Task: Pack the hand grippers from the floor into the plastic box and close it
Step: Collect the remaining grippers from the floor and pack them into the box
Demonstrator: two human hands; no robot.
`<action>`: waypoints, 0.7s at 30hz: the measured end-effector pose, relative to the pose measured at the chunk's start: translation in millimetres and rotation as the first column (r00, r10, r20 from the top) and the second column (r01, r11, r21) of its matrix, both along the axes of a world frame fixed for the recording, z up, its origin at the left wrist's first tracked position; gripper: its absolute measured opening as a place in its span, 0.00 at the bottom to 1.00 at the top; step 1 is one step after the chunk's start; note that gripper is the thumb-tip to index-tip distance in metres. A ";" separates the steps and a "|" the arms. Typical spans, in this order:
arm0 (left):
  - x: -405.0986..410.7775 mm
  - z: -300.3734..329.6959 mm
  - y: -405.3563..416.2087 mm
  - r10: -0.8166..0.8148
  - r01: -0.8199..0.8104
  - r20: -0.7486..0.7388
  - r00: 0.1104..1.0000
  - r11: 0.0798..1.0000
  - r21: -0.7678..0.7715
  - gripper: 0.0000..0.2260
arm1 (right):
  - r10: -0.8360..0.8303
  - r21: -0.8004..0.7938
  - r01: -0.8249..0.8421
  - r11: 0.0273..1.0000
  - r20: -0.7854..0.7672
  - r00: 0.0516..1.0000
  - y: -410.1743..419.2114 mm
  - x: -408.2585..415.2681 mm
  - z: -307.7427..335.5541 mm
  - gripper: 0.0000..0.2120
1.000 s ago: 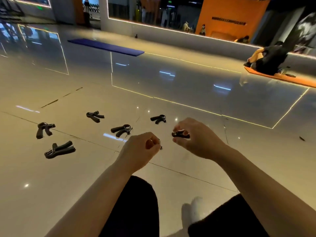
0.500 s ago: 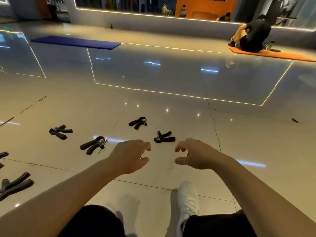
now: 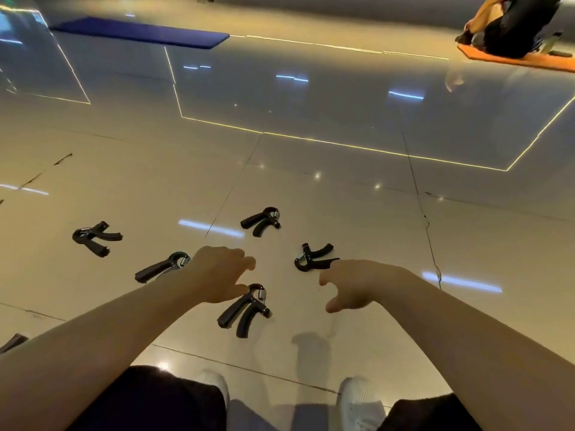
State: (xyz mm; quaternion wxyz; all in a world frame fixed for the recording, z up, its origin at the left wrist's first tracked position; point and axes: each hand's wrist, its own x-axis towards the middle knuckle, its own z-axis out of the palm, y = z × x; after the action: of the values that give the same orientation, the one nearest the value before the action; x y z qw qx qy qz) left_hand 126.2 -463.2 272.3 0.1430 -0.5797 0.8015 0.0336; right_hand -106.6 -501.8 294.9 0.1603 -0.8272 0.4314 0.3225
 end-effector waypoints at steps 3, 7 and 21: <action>8.9 -23.9 -36.9 0.023 -0.022 -0.049 0.999 0.999 0.037 0.23 | 0.027 -0.011 -0.027 1.000 -0.035 0.999 -46.1 3.1 -20.2 0.27; 9.3 -76.0 -71.9 0.008 -0.002 -0.076 0.997 0.997 0.077 0.24 | 0.234 -0.167 -0.266 0.950 -0.186 0.954 -95.4 -1.4 -73.8 0.17; 17.5 -259.5 -50.2 0.388 -0.336 -0.126 0.913 0.891 0.306 0.43 | 0.124 -0.230 -0.137 0.964 -0.068 0.990 -188.4 -27.4 -263.1 0.32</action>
State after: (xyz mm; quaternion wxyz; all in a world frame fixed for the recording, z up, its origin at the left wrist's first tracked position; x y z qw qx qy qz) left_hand 143.7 -513.4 12.8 0.1392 -0.6878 0.6760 0.2250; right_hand -134.0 -690.2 31.9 0.0287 -0.8580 0.4151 0.3012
